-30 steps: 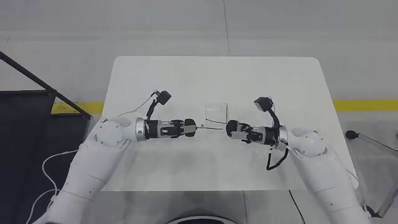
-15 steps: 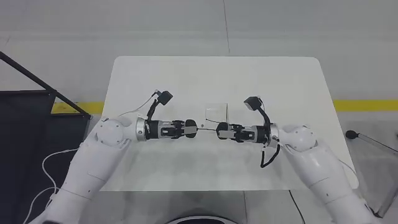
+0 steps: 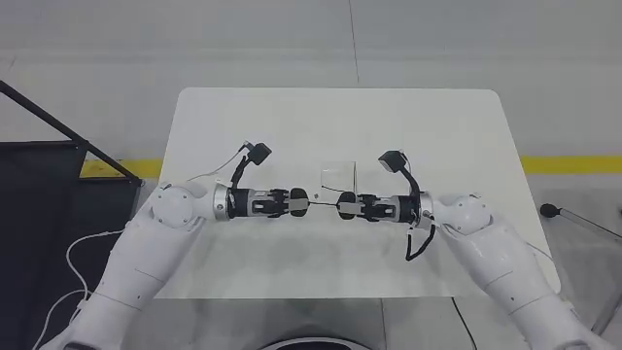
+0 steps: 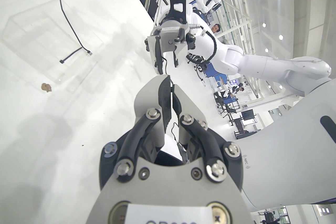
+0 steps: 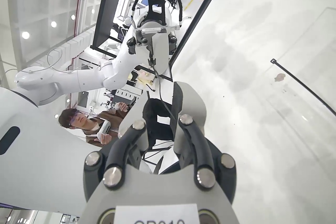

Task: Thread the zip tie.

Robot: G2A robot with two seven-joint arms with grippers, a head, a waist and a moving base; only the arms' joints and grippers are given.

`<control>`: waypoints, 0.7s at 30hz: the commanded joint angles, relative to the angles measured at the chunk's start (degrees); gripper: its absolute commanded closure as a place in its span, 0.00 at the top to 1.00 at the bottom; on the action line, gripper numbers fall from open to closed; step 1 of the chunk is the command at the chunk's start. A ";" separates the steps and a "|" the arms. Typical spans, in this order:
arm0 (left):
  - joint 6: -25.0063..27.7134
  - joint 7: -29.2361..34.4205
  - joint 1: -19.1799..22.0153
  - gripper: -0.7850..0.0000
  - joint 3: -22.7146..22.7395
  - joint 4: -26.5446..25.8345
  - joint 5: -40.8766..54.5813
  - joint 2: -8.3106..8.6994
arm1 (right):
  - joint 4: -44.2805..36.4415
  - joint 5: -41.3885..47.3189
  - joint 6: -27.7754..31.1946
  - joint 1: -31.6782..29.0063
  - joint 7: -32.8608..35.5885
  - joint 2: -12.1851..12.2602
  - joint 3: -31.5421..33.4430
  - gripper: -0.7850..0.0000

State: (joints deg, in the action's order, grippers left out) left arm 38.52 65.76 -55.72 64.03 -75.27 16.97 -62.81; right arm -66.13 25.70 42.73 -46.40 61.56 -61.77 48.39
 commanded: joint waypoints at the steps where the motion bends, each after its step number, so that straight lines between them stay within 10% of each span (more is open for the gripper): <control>1: 0.00 0.00 0.05 0.00 -0.28 0.02 0.26 0.08 | 0.19 0.28 0.28 0.33 -0.28 0.18 -0.64 0.15; 3: -0.05 0.05 0.16 0.00 -0.57 0.01 0.57 0.17 | 0.34 0.48 0.54 0.66 -0.54 0.36 -1.29 0.00; 12: 0.37 -0.37 0.37 0.00 -1.29 0.06 1.58 0.66 | 0.82 1.37 1.76 1.90 -1.77 1.14 -3.85 0.00; 13: 0.47 -0.47 0.32 0.35 -1.32 0.10 2.05 0.70 | 0.83 1.43 1.94 2.01 -1.94 1.23 -4.08 0.00; 14: 0.57 -0.57 0.27 0.91 -1.27 0.27 2.75 0.72 | 0.86 1.56 2.13 2.09 -2.13 1.32 -4.29 0.00; 21: 3.71 -3.74 -0.36 1.00 -0.56 1.65 6.36 0.69 | 1.82 2.45 5.51 1.42 -5.52 1.93 -4.27 0.00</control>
State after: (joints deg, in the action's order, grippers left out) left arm 41.45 62.86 -55.87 63.33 -73.90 22.76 -62.08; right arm -64.57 28.14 47.60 -44.76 56.69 -59.91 43.95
